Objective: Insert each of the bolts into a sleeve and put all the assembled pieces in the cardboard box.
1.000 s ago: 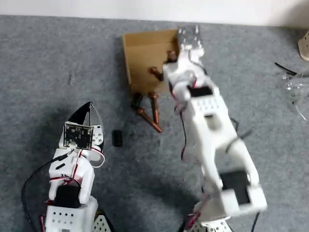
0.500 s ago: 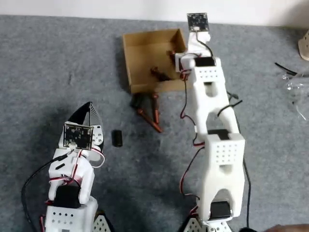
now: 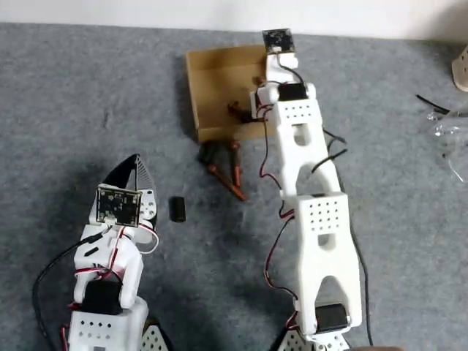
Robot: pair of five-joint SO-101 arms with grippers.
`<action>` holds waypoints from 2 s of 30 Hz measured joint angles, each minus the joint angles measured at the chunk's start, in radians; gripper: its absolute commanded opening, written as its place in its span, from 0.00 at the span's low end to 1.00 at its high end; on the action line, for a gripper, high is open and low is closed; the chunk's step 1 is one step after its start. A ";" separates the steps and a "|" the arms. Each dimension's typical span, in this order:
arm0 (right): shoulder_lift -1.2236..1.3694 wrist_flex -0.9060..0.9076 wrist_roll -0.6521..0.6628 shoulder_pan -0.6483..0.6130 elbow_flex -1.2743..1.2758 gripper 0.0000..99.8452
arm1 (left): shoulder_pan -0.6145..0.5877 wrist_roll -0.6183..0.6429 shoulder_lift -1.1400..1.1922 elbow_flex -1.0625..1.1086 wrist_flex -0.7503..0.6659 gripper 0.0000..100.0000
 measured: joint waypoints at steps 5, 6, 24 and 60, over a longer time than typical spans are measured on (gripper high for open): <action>0.026 0.055 0.000 -0.003 -0.075 0.21 | 0.000 0.000 0.000 0.000 0.000 0.01; 0.026 0.068 0.000 -0.003 -0.089 0.22 | 0.000 0.000 0.000 0.000 0.000 0.01; 0.021 0.591 -0.002 -0.092 -0.594 0.22 | 0.000 0.000 0.000 0.000 0.000 0.01; -0.644 0.617 -0.006 -0.299 -0.307 0.14 | 0.000 0.000 0.000 0.000 0.000 0.01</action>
